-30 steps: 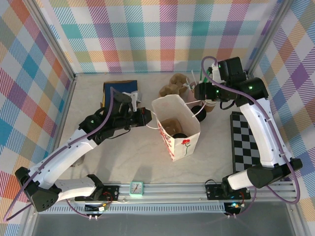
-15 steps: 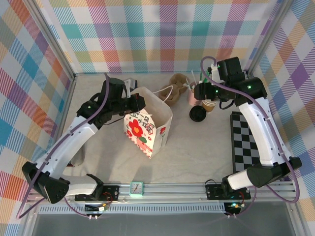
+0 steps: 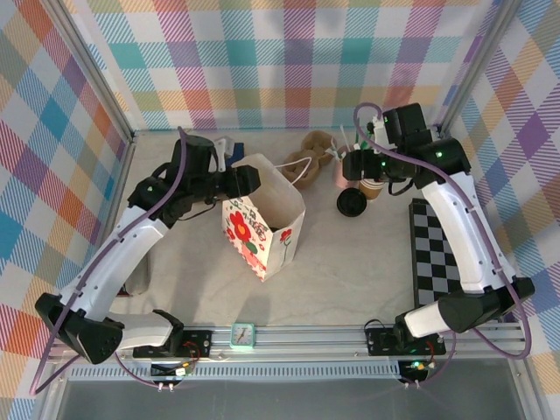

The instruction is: Pack the takeout coffee

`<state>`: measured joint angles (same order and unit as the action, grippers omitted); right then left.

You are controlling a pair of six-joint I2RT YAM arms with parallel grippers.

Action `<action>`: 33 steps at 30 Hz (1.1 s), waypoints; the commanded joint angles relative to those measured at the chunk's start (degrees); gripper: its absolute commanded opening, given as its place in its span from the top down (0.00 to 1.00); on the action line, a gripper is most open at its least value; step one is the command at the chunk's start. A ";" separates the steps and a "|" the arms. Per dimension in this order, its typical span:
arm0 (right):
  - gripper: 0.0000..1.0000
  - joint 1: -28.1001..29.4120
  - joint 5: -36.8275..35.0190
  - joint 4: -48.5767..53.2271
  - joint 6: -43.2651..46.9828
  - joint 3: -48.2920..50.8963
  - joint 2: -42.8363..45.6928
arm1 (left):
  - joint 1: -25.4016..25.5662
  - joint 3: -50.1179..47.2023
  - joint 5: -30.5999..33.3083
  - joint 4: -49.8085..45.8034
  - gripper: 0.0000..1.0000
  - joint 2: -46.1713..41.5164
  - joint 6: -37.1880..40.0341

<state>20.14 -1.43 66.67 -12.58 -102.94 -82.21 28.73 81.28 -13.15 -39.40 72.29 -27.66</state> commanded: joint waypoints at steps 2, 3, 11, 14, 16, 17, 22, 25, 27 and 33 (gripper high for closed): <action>0.21 -0.47 2.51 -1.54 0.71 0.45 -0.75 | -0.46 1.32 1.93 -2.37 0.43 -1.97 0.68; 0.22 -0.50 3.15 -1.63 0.78 0.45 -0.69 | -0.48 1.41 2.55 -2.92 0.42 -2.06 0.76; 0.22 0.01 13.95 -3.09 3.12 2.45 0.30 | -0.45 -0.05 6.26 -5.04 0.32 -4.93 -0.10; 0.20 2.14 15.64 -3.10 4.05 2.57 0.17 | -0.43 -0.56 7.58 -6.44 0.28 -6.05 -0.35; 0.19 3.33 17.34 -3.43 4.08 2.39 -0.04 | -0.48 -1.09 8.17 -7.08 0.27 -6.83 -0.42; 0.19 3.80 18.66 -3.78 3.91 2.33 -0.13 | -0.44 -1.50 8.30 -7.34 0.27 -7.26 -0.46; 0.18 7.03 23.92 -5.63 2.26 1.15 -1.18 | -0.47 -2.83 9.31 -8.40 0.27 -9.46 -0.81; 0.19 9.32 24.90 -6.55 1.14 0.08 -2.95 | -0.43 -3.27 9.63 -8.98 0.26 -10.69 -1.06; 0.21 10.53 25.77 -7.80 0.01 -0.60 -4.54 | -0.43 -3.56 9.76 -9.29 0.26 -11.39 -1.23; 0.29 13.06 26.06 -10.60 -2.60 -3.40 -9.33 | -0.48 -4.23 10.93 -11.04 0.26 -13.27 -1.34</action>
<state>32.42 22.48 58.87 -13.23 -103.94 -89.82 28.71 77.82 -3.38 -48.58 60.53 -28.69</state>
